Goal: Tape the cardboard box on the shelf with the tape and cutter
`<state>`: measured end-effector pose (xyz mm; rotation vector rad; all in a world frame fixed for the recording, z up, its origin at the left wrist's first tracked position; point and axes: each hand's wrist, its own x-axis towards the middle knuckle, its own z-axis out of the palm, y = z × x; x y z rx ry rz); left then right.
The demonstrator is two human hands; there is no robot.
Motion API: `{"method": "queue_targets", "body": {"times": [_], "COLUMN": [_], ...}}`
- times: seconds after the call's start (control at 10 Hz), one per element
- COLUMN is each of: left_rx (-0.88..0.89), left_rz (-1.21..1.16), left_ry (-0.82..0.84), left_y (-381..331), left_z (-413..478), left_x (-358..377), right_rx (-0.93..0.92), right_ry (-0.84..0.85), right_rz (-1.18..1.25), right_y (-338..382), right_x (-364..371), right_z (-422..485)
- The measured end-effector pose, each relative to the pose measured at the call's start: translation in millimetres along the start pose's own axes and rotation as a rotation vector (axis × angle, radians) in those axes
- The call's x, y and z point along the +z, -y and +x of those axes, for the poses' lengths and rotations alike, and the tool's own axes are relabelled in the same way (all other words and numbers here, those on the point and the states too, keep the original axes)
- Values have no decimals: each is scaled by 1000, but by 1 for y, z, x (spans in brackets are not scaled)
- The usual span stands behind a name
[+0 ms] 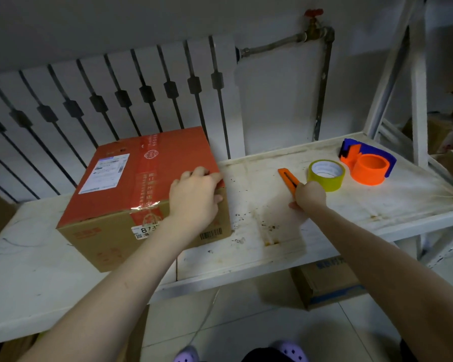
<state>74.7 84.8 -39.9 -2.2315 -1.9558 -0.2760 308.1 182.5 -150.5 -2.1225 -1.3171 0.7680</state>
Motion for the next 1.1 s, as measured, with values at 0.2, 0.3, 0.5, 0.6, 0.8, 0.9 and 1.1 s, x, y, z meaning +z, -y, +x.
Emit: {"method": "queue_targets", "body": {"times": [0.2, 0.3, 0.5, 0.6, 0.8, 0.9, 1.1], "left_rx": [-10, -5, 8, 16, -73, -92, -97], "left_rz": [-12, -15, -79, -202, -242, -282, -334], "left_ry": [4, 5, 21, 4, -205, -201, -232], "left_y": [4, 4, 8, 16, 49, 60, 65], "left_z": [-4, -7, -11, -21, -55, -67, -86], "left_x": [2, 0, 0, -6, -25, -36, -64], "right_rx": [-95, -150, -626, -806, -1062, -995, -910], "right_ry": [-132, -177, 24, -23, -117, -158, -68], "right_rz": [-223, -315, 109, 192, -114, -117, -107], "right_y": [2, 6, 51, 76, 94, 96, 104], "right_x": [10, 9, 25, 28, 31, 29, 13], "right_z": [-9, -25, -84, -119, -147, -154, -179]}}
